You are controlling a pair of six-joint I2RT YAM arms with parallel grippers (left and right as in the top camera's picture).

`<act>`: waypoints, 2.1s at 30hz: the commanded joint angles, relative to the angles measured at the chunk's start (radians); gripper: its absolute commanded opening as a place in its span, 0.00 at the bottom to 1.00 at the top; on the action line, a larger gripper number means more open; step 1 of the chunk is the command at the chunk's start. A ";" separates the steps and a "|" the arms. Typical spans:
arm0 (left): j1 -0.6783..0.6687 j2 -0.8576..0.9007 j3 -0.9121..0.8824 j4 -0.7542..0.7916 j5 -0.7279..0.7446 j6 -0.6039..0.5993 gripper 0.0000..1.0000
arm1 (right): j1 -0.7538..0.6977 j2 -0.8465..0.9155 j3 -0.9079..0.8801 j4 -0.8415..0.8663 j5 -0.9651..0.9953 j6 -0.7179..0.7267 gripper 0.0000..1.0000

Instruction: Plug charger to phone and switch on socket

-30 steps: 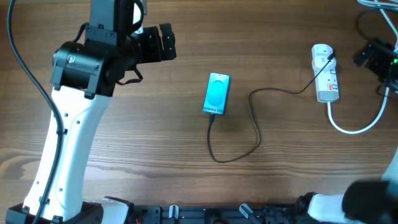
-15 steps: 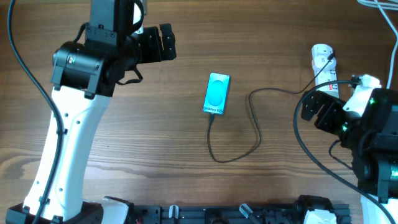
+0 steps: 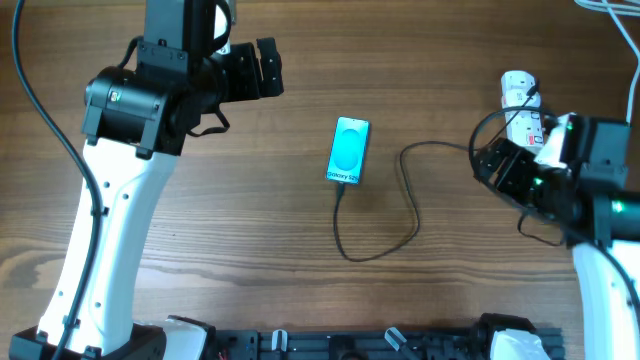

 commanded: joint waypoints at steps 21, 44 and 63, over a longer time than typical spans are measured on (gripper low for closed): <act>-0.002 0.001 -0.003 0.003 -0.010 0.002 1.00 | 0.227 -0.679 -0.255 0.318 -0.013 -0.391 1.00; -0.002 0.001 -0.003 0.003 -0.010 0.002 1.00 | 0.233 -1.115 -1.097 1.148 0.011 -0.388 1.00; -0.002 0.001 -0.003 0.003 -0.010 0.002 1.00 | 0.222 -1.115 -1.094 1.063 0.137 -0.433 1.00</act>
